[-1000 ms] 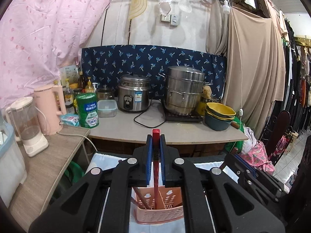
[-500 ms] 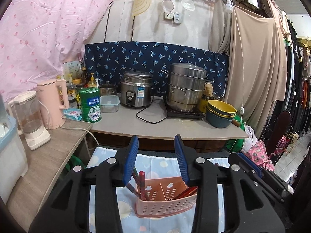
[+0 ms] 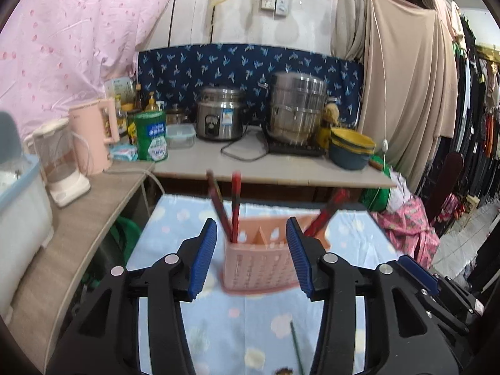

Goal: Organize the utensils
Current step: 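Move both open tools back down toward the gold spoon and green chopstick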

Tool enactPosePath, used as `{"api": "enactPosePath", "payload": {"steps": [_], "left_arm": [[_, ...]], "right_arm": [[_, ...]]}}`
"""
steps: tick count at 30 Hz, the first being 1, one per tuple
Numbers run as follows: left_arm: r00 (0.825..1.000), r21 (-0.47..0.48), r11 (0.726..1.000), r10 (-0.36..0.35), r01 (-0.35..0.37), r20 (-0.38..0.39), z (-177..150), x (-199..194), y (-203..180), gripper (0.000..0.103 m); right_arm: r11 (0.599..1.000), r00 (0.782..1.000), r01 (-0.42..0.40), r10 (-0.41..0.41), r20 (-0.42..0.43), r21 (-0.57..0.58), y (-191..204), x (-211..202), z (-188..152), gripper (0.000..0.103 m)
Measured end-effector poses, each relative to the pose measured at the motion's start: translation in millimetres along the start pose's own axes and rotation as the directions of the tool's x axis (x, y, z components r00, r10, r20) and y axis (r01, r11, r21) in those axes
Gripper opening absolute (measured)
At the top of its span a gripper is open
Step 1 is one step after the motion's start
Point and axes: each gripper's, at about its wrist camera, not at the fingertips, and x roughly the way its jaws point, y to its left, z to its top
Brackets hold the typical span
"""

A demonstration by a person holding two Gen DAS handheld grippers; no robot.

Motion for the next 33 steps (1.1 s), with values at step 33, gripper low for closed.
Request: {"api": "enactPosePath", "payload": {"steps": [33], "left_arm": [[0.934,0.008,1.0,0.027,-0.026,-0.356,-223.8,-30.3,3.4,0.044]], "right_arm": [[1.0,0.918,0.014,-0.016,-0.396,-0.008,4.9,-56.7,-226.1,0.025]]}}
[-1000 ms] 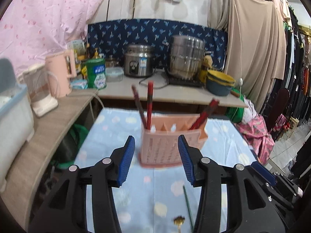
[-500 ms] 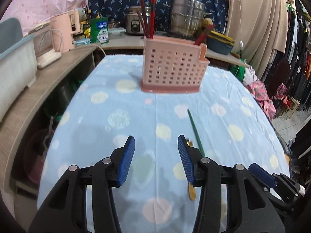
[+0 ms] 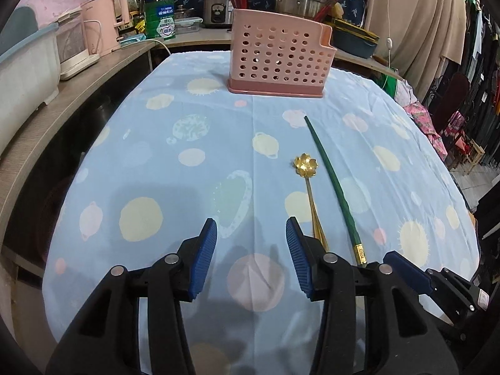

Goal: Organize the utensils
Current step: 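Move both open tools back down toward the gold spoon and green chopstick, then grasp the green chopstick with the right tool while the left grasps the gold spoon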

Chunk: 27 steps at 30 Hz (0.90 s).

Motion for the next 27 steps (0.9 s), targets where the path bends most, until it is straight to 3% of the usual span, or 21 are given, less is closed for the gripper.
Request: {"api": "enactPosePath", "payload": {"steps": [18,23,27], "left_arm": [[0.999,0.005,1.0,0.005,-0.005,-0.042,-11.3,10.3,0.0,0.044],[0.999,0.014,1.0,-0.005,0.005,-0.051,-13.3,11.7,-3.5,0.046],[0.999,0.021,1.0,-0.016,0.017,-0.05,-14.2,11.0,-9.4,0.054]], "right_arm": [[0.999,0.999,0.035,-0.035,-0.017,-0.023,2.8,17.1,-5.0,0.021],[0.998,0.998,0.058,-0.058,-0.012,-0.033,0.1,17.1,-6.1,0.008],[0.997,0.997,0.072,-0.072,0.0,-0.035,-4.0,14.9,-7.4,0.007]]}}
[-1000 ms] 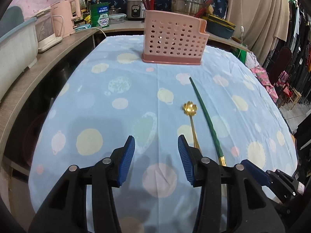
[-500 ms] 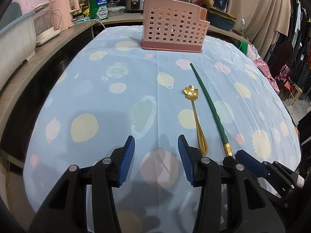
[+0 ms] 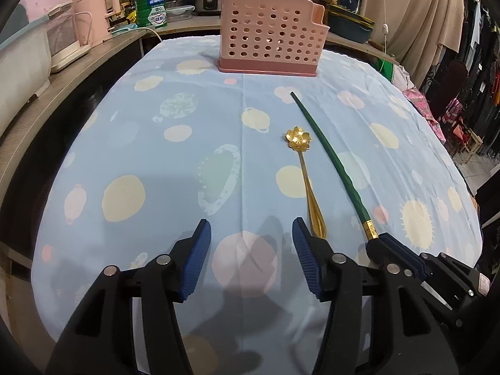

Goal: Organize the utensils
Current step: 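Grasp the green chopstick with the right tool while the left grasps the gold spoon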

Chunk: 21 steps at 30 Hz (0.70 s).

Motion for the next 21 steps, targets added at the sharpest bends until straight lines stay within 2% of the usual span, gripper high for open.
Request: {"api": "enactPosePath", "payload": {"steps": [6,13,21], "left_arm": [[1.0,0.022,0.999,-0.024,0.024,-0.002,1.5,2.5,-14.3,0.061],[0.998,0.042,0.998,-0.04,0.042,-0.04,2.1,19.0,-29.4,0.06],[1.0,0.068,0.998,-0.002,0.004,-0.026,2.2,23.4,-36.6,0.055]], "right_arm": [[0.999,1.0,0.025,-0.025,0.017,0.024,-11.2,-5.4,-1.4,0.007],[0.997,0.999,0.031,-0.033,0.02,0.072,-28.0,-8.5,-0.4,0.007],[0.996,1.0,0.02,-0.021,0.013,0.082,-32.3,-4.8,-2.9,0.007]]}}
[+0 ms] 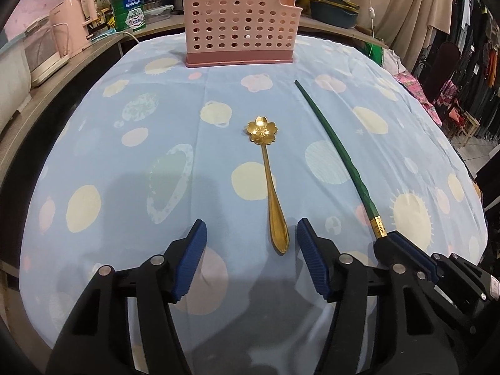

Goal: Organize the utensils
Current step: 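Grasp the green chopstick with the right tool while the left grasps the gold spoon, then carry the gold spoon into the basket with the left tool while the right drops its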

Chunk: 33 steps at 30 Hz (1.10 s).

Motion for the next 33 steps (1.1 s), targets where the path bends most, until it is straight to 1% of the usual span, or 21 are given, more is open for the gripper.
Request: {"api": "enactPosePath", "payload": {"steps": [2,6,8,9,14,24,33], "left_arm": [[1.0,0.011,1.0,0.012,-0.012,0.003,-0.4,0.3,-1.4,0.049],[1.0,0.023,1.0,0.009,-0.009,0.006,-0.5,-0.3,-2.1,0.037],[1.0,0.025,1.0,0.011,-0.011,0.006,-0.5,-0.5,-1.6,0.029],[1.0,0.025,1.0,0.011,-0.011,0.006,-0.6,-0.8,-1.2,0.027],[1.0,0.026,1.0,0.007,-0.007,0.005,-1.3,-1.6,-1.3,0.013],[1.0,0.022,1.0,0.002,-0.002,0.004,-2.2,-3.0,-0.3,0.011],[1.0,-0.008,1.0,-0.013,0.013,0.002,-3.8,-12.0,8.0,0.011]], "right_arm": [[1.0,1.0,0.0,0.0,0.001,-0.001,-0.1,0.3,-0.3,0.007],[1.0,1.0,0.001,-0.001,0.001,0.0,0.1,0.3,-0.5,0.007],[1.0,1.0,0.001,-0.001,0.0,-0.001,0.3,-0.2,-0.3,0.007],[1.0,1.0,0.001,-0.001,0.0,-0.001,-0.3,0.3,-0.7,0.007],[1.0,1.0,0.001,-0.001,0.001,-0.001,0.5,-0.4,-0.4,0.007],[1.0,1.0,0.002,-0.002,0.001,-0.002,1.3,-0.8,-1.7,0.007],[1.0,1.0,-0.007,0.007,0.009,-0.004,5.1,-6.1,-2.1,0.007]]}}
